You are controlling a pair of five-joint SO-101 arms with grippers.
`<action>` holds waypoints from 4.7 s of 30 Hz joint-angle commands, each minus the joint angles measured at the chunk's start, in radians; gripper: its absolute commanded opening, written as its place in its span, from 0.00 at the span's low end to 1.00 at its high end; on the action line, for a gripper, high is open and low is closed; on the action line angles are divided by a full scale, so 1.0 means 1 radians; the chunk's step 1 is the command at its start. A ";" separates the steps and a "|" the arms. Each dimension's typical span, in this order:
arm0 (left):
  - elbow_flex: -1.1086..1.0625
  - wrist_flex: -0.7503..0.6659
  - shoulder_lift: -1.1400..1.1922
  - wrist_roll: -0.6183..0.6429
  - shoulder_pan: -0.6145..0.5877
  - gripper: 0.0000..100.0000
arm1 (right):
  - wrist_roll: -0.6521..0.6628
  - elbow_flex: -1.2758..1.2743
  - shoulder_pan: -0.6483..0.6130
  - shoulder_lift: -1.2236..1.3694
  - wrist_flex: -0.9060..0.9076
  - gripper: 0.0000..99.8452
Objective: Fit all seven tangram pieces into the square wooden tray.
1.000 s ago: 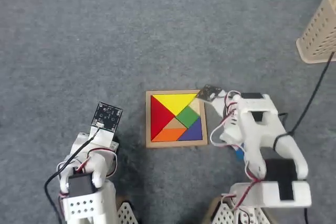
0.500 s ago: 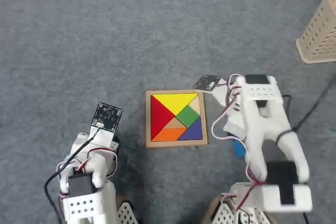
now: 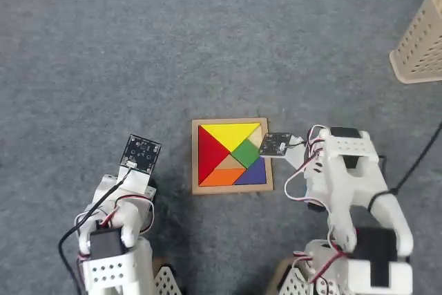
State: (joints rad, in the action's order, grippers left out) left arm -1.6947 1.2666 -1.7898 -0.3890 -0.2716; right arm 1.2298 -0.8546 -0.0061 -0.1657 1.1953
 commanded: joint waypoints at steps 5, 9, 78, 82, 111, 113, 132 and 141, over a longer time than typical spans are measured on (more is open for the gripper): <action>0.007 0.003 -0.009 0.006 0.000 0.18 | -0.161 0.032 0.008 0.081 -0.133 0.18; 0.007 0.003 -0.009 0.006 0.000 0.18 | -0.307 0.103 0.007 0.084 -0.134 0.09; 0.007 0.003 -0.009 0.006 0.000 0.18 | -1.330 1.126 -0.430 0.656 0.234 0.17; 0.007 0.003 -0.009 0.006 0.000 0.18 | -1.326 1.030 -0.427 0.545 0.185 0.15; 0.007 0.003 -0.009 0.006 0.000 0.18 | -1.051 -0.347 0.013 -0.753 -0.193 0.01; 0.007 0.003 -0.009 0.006 0.000 0.18 | -1.051 -0.402 0.035 -0.811 -0.193 0.01; 0.007 0.003 -0.009 0.006 0.000 0.18 | -0.988 -0.770 0.105 -1.425 -0.191 0.01; 0.007 0.003 -0.009 0.006 0.000 0.18 | -0.961 -0.829 0.101 -1.655 -0.050 0.01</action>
State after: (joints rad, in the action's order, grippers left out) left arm -1.6947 1.2666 -1.7898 -0.3890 -0.2716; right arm 0.2524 -1.6694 0.0859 -1.7860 1.1139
